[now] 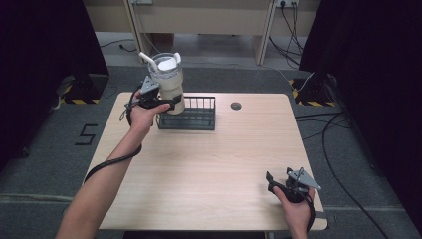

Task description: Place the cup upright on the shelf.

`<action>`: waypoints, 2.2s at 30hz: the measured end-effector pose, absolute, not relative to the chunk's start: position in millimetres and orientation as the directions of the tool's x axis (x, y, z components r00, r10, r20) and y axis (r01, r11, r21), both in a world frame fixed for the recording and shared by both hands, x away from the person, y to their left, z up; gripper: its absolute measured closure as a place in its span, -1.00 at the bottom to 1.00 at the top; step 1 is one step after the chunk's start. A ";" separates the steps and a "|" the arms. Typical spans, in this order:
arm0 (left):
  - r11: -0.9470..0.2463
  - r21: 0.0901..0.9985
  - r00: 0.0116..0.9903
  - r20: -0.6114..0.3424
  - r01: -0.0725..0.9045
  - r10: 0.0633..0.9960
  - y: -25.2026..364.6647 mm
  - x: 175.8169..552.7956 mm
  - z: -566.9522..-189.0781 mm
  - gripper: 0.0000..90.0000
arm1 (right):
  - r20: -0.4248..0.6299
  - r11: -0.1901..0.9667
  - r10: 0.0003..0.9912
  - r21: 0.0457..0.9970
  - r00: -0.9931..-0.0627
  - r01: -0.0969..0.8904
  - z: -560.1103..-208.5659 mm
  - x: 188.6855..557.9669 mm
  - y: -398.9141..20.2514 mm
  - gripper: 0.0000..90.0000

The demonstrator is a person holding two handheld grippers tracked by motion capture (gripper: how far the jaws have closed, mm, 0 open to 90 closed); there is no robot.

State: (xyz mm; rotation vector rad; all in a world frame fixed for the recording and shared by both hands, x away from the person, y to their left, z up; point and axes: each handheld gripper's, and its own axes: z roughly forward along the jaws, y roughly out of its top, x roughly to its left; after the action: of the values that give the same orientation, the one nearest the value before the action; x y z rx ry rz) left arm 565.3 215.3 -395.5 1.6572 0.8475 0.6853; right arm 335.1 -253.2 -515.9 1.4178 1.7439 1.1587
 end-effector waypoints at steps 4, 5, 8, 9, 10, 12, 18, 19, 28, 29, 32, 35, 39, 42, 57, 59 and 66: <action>-0.147 0.972 0.575 0.015 0.184 0.818 212.1 570.3 -396.8 -0.76 | 0.080 0.039 0.966 0.895 -0.245 0.444 -516.0 335.0 -253.2 -0.59; -0.146 0.972 0.574 0.014 0.185 0.819 211.3 571.3 -396.6 -0.76 | 0.081 0.038 0.966 0.895 -0.245 0.444 -515.9 334.9 -253.2 -0.59; -0.142 0.973 0.573 0.012 0.183 0.820 209.0 574.6 -395.9 -0.76 | 0.079 0.040 0.966 0.895 -0.247 0.443 -515.8 335.1 -253.1 -0.59; -0.141 0.973 0.574 0.011 0.182 0.819 208.2 575.7 -395.7 -0.76 | 0.079 0.040 0.966 0.895 -0.247 0.444 -515.8 335.1 -253.1 -0.59; -0.143 0.973 0.573 0.013 0.182 0.819 207.6 576.7 -395.6 -0.76 | 0.079 0.041 0.966 0.895 -0.248 0.444 -515.8 335.1 -253.1 -0.59; -0.141 0.973 0.573 0.010 0.184 0.820 206.1 578.4 -396.1 -0.76 | 0.079 0.040 0.966 0.895 -0.248 0.444 -515.9 335.1 -253.2 -0.59; -0.138 0.971 0.570 0.004 0.193 0.821 202.5 581.4 -400.2 -0.76 | 0.080 0.040 0.965 0.895 -0.248 0.443 -515.8 335.1 -253.1 -0.59; -0.136 0.971 0.571 0.000 0.194 0.821 202.1 582.2 -400.4 -0.76 | 0.080 0.040 0.965 0.895 -0.249 0.444 -515.8 335.1 -253.1 -0.59; -0.138 0.968 0.564 -0.005 0.211 0.826 197.4 588.8 -405.9 -0.76 | 0.084 0.037 0.965 0.894 -0.248 0.447 -515.8 334.8 -252.8 -0.59; -0.138 0.967 0.563 -0.007 0.214 0.827 196.7 589.2 -407.3 -0.76 | 0.086 0.036 0.965 0.894 -0.248 0.447 -515.8 334.7 -252.8 -0.59; -0.138 0.965 0.562 -0.011 0.222 0.827 195.4 590.8 -411.3 -0.76 | 0.082 0.040 0.964 0.895 -0.252 0.445 -515.9 335.1 -253.3 -0.59; -0.134 0.963 0.558 -0.020 0.233 0.829 194.8 592.2 -415.7 -0.76 | 0.081 0.041 0.964 0.895 -0.252 0.445 -515.9 335.0 -253.3 -0.59; -0.131 0.960 0.552 -0.028 0.246 0.833 195.0 594.0 -422.4 -0.76 | 0.086 0.036 0.965 0.893 -0.249 0.449 -515.7 334.6 -252.9 -0.59; -0.131 0.958 0.546 -0.031 0.256 0.837 195.6 594.9 -427.7 -0.76 | 0.086 0.037 0.964 0.892 -0.250 0.450 -515.7 334.6 -252.9 -0.59; -0.125 0.951 0.531 -0.048 0.284 0.846 196.0 598.0 -441.6 -0.76 | 0.079 0.045 0.964 0.892 -0.255 0.450 -515.7 334.9 -253.0 -0.59; -0.122 0.951 0.531 -0.051 0.285 0.846 195.6 598.3 -442.7 -0.76 | 0.079 0.046 0.964 0.892 -0.255 0.450 -515.7 334.9 -253.1 -0.59; -0.122 0.951 0.533 -0.051 0.284 0.845 195.5 598.7 -446.8 -0.77 | 0.079 0.046 0.963 0.892 -0.256 0.450 -515.7 334.8 -253.1 -0.59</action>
State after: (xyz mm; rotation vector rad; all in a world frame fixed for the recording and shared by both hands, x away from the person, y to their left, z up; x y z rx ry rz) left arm 598.7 195.5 -446.8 1.6742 0.9645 0.6376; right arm 334.8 -253.1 -515.7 1.4237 1.7605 1.1638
